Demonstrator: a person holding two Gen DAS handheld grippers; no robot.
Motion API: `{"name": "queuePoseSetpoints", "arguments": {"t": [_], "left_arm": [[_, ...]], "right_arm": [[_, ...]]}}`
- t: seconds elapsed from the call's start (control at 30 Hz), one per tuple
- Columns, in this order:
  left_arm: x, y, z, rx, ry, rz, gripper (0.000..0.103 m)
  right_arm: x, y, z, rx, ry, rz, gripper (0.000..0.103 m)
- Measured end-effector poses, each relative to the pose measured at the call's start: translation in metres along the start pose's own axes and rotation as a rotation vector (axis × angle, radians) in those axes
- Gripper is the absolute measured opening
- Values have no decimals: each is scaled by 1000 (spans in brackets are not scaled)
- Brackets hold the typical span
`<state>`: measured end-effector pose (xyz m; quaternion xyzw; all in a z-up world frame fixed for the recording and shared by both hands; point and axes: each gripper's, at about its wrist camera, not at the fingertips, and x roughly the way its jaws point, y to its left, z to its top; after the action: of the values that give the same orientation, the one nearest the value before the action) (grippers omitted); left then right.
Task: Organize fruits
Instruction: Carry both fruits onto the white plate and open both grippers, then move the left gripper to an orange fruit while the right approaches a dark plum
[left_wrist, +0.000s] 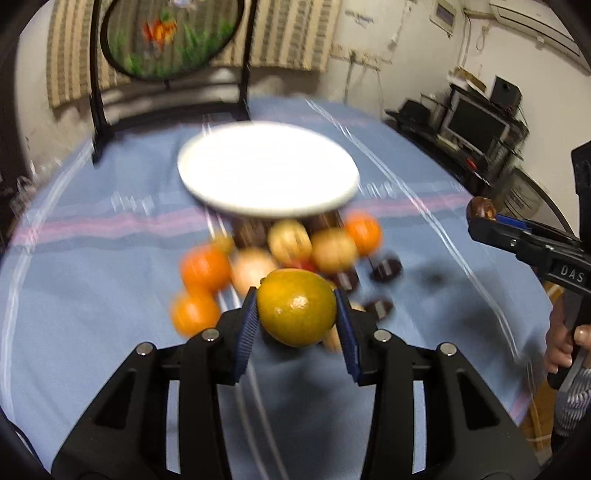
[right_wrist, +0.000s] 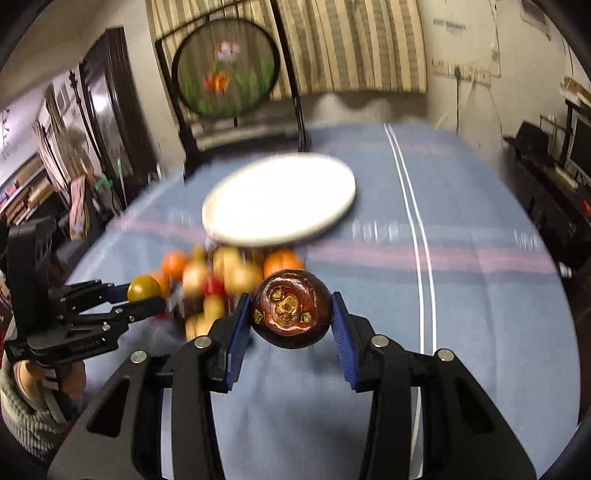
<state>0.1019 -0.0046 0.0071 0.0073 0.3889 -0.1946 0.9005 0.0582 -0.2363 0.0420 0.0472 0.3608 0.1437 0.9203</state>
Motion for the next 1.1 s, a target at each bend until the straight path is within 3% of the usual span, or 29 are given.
{"name": "queuePoseSetpoints", "arguments": {"t": [0.13,0.27,0.53,0.6,0.63,0.83,1.1], "left_arm": [[24,18,46,-25,-12,46,41],[65,35,74,-68,27,55,41],[119,51,97,-81,86,68,43],[123,54,96,-82,80,63,61],[125,55,97,-82,80,63,63],[120,67,95,-119,71,42,69],[64,81,82,-164,-41,120,83]], "right_arm": [[35,2,46,24,-24,34,43],[87,4,75,38,9,52,43],[168,7,88,12,143,-3,45],[171,7,86,13,125,-21,62],[172,6,86,4,113,-36,64],[166,-3,87,13,61,-28,64],[119,-7,79,54,-23,7,64]]}}
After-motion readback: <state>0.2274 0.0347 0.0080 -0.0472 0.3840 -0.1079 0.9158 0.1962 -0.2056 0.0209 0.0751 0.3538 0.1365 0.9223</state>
